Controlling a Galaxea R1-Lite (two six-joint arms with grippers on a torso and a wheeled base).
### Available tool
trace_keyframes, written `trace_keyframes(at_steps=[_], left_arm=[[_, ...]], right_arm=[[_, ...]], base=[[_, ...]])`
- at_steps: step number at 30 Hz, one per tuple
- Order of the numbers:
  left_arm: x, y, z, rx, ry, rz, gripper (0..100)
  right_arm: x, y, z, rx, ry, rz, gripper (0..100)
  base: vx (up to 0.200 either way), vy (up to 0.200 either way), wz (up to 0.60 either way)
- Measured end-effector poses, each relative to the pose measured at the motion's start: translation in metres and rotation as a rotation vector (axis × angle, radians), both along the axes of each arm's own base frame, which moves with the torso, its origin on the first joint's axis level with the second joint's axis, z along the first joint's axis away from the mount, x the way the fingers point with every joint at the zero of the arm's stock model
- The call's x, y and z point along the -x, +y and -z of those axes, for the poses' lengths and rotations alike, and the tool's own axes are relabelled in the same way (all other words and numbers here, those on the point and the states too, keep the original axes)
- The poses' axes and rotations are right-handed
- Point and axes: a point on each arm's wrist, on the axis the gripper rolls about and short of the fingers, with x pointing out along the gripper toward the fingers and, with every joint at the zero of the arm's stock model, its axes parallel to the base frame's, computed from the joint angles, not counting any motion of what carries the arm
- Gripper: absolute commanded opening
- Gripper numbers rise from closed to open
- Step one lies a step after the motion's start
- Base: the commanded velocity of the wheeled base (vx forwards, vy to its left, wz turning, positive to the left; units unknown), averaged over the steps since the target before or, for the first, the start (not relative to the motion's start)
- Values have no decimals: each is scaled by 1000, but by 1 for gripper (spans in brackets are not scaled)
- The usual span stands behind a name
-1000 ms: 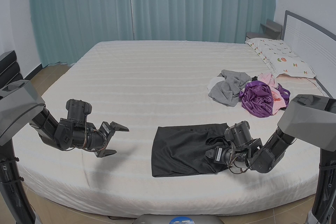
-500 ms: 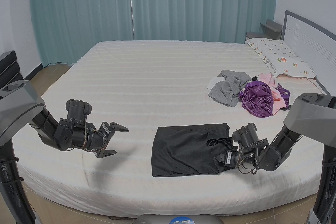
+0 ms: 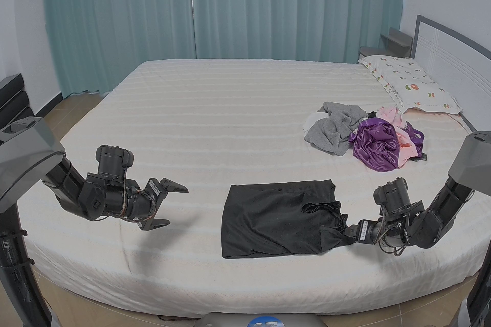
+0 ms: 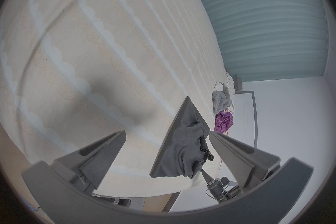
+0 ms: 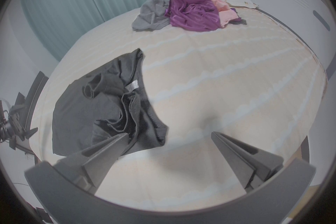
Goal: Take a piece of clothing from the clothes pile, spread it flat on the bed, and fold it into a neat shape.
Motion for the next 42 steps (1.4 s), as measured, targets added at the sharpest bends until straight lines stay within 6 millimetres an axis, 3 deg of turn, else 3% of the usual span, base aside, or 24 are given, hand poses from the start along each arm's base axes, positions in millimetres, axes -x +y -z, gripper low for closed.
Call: trace_keyframes(at_steps=[6,15,24,33,42], left_arm=[[0,0,0,-1,0,1,100],[1,0,1,-2,2,1,100],[1,0,1,-2,2,3,100],[1,0,1,-3,1,3,100],[1,0,1,-3,1,3,100]], right_arm=[[3,0,-16,-83,-30,-34,100],[-3,26,-32,-186,-85,-58,100],[-20,50,-8,-143,-19,-91,100],[-22,23,11,-2,74,-69,100],[-3,-7,-6,-4,66,-11,100]], base=[[0,0,0],[0,0,0],[0,0,0],[0,0,0],[0,0,0]])
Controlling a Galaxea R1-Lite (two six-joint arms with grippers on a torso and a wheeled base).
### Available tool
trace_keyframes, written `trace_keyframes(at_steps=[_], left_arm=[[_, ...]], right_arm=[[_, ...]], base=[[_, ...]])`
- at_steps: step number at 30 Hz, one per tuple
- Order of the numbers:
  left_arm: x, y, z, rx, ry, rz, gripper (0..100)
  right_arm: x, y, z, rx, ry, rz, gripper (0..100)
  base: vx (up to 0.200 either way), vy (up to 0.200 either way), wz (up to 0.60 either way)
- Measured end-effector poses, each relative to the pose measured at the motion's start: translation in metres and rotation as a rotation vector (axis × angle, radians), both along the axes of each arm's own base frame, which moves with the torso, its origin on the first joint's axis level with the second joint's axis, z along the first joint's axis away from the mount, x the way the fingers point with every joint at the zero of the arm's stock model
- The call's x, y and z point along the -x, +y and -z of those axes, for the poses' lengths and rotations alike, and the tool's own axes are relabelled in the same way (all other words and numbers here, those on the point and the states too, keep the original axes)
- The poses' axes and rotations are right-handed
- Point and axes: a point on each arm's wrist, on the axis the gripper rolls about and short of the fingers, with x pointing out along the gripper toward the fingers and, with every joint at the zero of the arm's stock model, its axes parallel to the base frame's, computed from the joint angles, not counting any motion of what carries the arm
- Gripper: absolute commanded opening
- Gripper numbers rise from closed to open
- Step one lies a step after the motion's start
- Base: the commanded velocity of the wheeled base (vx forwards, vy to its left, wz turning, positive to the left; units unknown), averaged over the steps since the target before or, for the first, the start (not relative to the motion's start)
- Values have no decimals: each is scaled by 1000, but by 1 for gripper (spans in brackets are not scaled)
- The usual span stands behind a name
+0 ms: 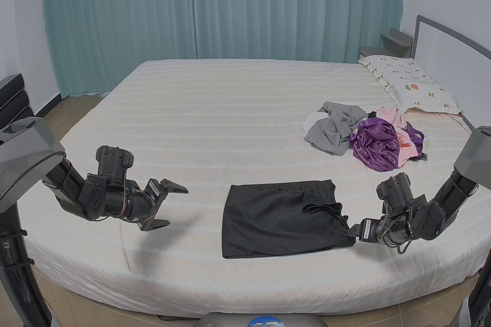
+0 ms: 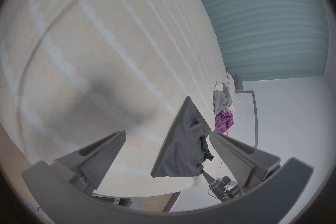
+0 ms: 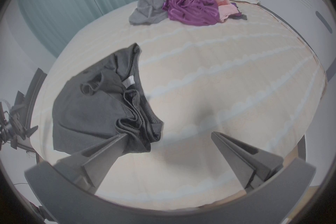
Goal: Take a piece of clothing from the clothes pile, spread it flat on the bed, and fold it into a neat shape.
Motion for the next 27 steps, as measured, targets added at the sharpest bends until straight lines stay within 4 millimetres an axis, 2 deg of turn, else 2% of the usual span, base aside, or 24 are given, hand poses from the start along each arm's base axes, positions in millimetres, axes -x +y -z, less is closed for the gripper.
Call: trace_keyframes(at_steps=[7,13,20,27], left_arm=[[0,0,0,0,0,-1,100],[0,0,0,0,0,0,100],[0,0,0,-1,0,-2,100],[0,0,0,-3,-1,-4,100]], right_arm=[[1,1,-30,-116,-120,7,100],[-7,20,-49,-272,-184,26,100],[-23,56,-49,-375,-180,-10,100],[-42,86,-34,-407,-165,-31,100]], base=[[0,0,0],[0,0,0],[0,0,0],[0,0,0]])
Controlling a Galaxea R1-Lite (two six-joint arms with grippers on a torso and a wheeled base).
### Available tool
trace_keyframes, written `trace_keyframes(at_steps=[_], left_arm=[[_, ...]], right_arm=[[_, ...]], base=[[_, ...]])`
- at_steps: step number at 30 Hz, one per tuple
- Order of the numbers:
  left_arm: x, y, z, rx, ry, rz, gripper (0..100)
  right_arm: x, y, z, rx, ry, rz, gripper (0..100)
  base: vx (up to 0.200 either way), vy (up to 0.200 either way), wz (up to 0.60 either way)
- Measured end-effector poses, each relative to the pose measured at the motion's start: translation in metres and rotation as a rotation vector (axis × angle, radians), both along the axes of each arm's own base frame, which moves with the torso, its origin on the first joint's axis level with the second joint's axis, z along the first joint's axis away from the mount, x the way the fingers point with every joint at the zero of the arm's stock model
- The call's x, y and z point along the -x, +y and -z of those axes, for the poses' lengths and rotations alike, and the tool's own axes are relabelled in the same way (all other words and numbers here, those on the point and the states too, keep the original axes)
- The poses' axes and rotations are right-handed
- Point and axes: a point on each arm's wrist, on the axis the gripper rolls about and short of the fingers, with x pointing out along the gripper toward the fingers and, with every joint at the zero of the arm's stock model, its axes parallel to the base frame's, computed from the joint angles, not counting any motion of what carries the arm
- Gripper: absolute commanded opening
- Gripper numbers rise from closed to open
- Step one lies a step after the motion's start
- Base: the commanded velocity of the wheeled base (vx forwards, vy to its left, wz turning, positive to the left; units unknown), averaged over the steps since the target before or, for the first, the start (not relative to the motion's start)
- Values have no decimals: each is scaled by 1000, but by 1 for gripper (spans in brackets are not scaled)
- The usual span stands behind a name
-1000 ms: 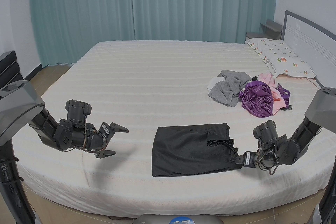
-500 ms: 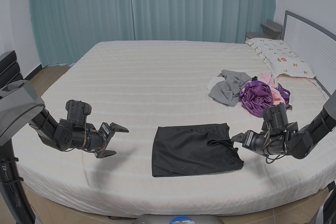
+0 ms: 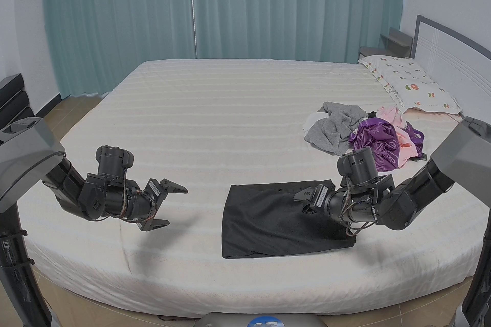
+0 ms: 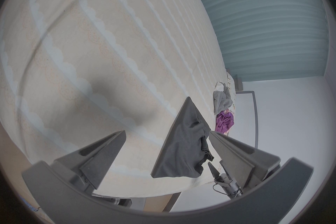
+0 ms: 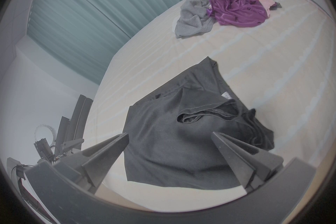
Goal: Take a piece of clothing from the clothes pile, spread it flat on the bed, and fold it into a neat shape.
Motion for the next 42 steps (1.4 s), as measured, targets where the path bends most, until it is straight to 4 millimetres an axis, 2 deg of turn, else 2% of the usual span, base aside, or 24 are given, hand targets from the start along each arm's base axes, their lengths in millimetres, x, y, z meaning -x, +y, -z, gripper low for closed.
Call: trace_keyframes(at_steps=[12,22,26,33,38,42], left_arm=[[0,0,0,-1,0,-1,100],[0,0,0,-2,-1,-1,100],[0,0,0,-2,0,-1,100],[0,0,0,-2,0,-1,100],[0,0,0,-2,-1,-1,100],[0,0,0,-2,0,-1,100]], right_arm=[[-26,17,23,-2,3,-4,100],[-55,14,33,-8,-27,46,100],[-74,-2,32,-18,-51,104,100],[-98,-48,32,-23,-72,222,100],[-107,-80,31,-36,-80,293,100],[-105,-87,29,-56,-70,294,100]], base=[[0,0,0],[0,0,0],[0,0,0],[0,0,0],[0,0,0],[0,0,0]])
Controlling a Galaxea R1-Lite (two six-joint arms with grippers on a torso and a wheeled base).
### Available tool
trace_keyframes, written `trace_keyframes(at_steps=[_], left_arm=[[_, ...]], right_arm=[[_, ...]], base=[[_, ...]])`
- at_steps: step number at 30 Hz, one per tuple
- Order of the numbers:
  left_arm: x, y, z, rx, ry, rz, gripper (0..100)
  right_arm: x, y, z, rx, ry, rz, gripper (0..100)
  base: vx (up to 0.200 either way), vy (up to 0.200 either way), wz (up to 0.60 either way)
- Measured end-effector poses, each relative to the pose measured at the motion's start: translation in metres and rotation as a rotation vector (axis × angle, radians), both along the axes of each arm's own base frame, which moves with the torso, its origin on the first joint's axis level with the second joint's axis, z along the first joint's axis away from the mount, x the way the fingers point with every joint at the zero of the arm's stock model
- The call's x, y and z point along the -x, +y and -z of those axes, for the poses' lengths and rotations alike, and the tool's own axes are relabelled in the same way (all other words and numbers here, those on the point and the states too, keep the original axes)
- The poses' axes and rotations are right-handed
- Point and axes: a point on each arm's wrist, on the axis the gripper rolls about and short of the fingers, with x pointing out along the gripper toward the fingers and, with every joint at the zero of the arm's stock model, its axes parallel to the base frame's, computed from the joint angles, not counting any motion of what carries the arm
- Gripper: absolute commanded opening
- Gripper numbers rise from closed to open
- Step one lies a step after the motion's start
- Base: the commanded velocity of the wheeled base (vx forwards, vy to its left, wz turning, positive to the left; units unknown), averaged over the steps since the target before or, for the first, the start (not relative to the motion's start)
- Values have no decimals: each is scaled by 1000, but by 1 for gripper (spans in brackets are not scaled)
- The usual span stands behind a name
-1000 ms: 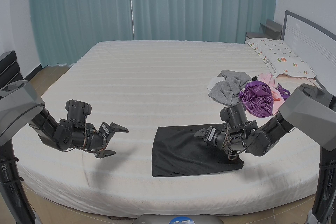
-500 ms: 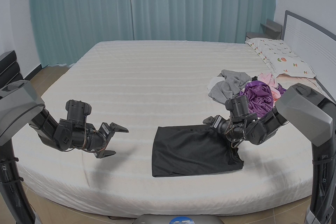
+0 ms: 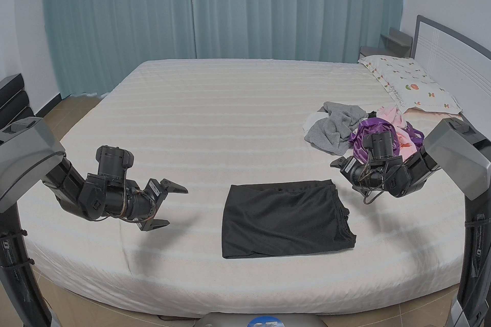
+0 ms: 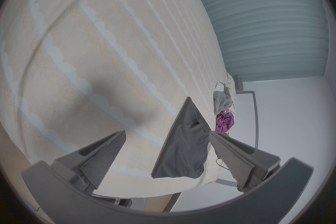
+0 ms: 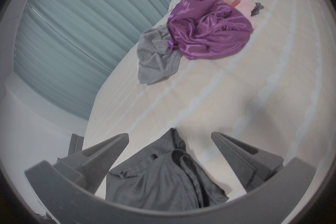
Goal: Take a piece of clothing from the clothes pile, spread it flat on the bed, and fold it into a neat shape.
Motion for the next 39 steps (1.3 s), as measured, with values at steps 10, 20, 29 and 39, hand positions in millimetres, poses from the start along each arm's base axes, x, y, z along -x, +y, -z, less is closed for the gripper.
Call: trace_keyframes(at_steps=[10,20,29,39], left_arm=[[0,0,0,1,1,0,100],[-1,-3,0,-23,-6,-16,100],[-27,-41,-8,-96,-107,-28,100],[-67,-107,-9,-155,-200,34,100]], right_arm=[[2,19,8,-22,18,-80,0],[-13,23,31,-7,23,-70,0],[-18,-3,24,-16,13,-6,0],[-13,-12,21,-33,-2,21,0]], base=[[0,0,0],[0,0,0],[0,0,0],[0,0,0]])
